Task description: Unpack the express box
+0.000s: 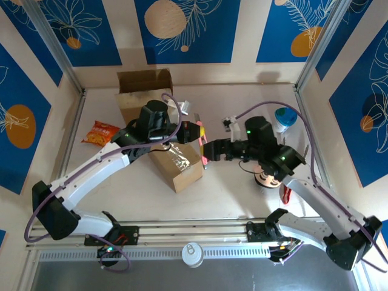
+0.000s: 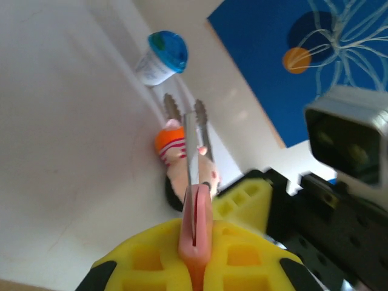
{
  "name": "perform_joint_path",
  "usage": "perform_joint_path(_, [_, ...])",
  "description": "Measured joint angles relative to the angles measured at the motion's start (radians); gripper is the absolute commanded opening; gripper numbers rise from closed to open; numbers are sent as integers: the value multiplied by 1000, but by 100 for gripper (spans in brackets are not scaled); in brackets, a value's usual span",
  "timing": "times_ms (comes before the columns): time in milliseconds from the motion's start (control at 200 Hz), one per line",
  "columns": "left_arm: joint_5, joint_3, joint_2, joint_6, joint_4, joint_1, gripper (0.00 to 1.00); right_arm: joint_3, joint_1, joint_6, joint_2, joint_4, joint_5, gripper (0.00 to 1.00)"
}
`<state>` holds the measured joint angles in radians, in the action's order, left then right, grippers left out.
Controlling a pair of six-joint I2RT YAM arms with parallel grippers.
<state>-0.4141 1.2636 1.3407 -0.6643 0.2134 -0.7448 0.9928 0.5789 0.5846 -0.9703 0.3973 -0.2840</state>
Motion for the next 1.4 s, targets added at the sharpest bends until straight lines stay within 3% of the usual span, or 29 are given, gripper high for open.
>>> perform_joint_path(195, [-69, -26, -48, -62, -164, 0, 0, -116, -56, 105, 35, -302, -219, 84])
perform_joint_path(310, [-90, -33, -59, -96, -251, 0, 0, -135, -53, 163, 31, -422, -267, 72])
perform_joint_path(410, [-100, -50, -59, -125, -315, 0, 0, -140, -48, 208, 26, -512, -274, 60])
perform_joint_path(690, [-102, -96, -70, -168, -407, 0, 0, -183, -42, 319, 26, -676, -239, 40])
perform_joint_path(935, [-102, -113, -78, -177, -439, 0, 0, -217, -42, 380, 32, -738, -208, 26])
perform_joint_path(1171, [-109, -125, -92, -221, -468, -2, 0, -221, -33, 394, 51, -779, -209, 1])
perform_joint_path(1246, [-108, -125, -98, -218, -468, -3, 30, -221, -29, 395, 56, -779, -203, 0])
perform_joint_path(1331, [-82, -125, -104, -179, -442, -4, 73, -221, -27, 402, 65, -769, -175, 0])
perform_joint_path(1366, [-63, -125, -110, -159, -416, -3, 97, -221, -27, 402, 71, -761, -158, 0])
perform_joint_path(1401, [-41, -124, -120, -136, -378, -3, 100, -221, -28, 401, 77, -746, -143, 0])
